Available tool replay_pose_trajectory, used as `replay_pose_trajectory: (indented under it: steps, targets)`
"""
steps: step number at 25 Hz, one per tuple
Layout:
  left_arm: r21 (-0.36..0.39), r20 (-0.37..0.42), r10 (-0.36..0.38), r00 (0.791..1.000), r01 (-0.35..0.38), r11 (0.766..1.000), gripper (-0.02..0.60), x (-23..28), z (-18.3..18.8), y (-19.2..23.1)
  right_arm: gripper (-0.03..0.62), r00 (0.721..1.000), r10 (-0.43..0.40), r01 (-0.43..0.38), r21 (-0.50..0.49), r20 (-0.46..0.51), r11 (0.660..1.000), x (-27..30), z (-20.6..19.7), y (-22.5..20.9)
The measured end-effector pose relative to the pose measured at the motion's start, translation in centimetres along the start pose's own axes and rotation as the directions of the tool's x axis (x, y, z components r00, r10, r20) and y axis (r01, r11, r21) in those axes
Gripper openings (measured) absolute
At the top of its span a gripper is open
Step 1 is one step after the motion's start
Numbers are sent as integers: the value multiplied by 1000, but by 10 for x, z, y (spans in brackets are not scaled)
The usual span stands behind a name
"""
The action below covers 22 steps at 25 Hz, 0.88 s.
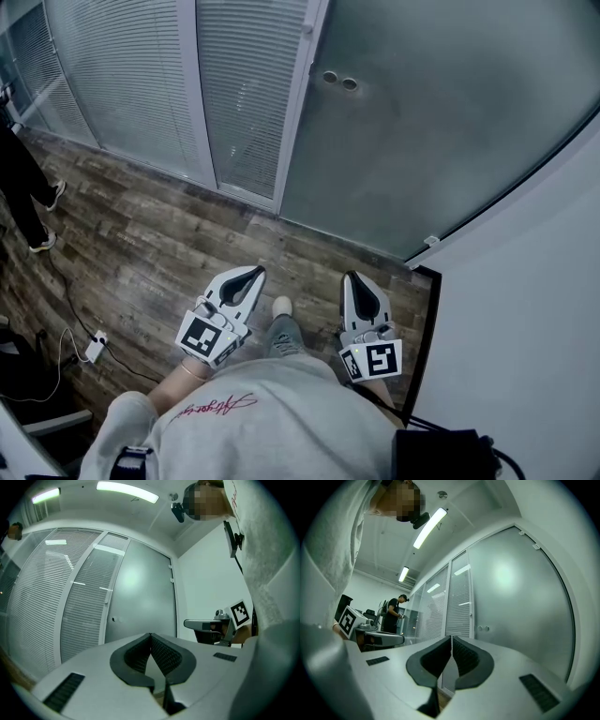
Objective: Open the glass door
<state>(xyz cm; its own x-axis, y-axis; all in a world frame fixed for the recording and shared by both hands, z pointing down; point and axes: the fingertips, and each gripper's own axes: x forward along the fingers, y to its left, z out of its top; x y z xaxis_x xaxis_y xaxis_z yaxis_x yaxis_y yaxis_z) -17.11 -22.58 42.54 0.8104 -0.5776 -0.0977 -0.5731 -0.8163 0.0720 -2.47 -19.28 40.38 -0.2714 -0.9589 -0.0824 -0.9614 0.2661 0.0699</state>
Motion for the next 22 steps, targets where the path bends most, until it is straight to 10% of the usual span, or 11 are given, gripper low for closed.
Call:
replay_pose_trajectory:
  steps: [22]
  targets:
    - [26,31,104,994,-105,994,12,147,12,124,21,999,-52,52,33,-3,998,246,-3,-151]
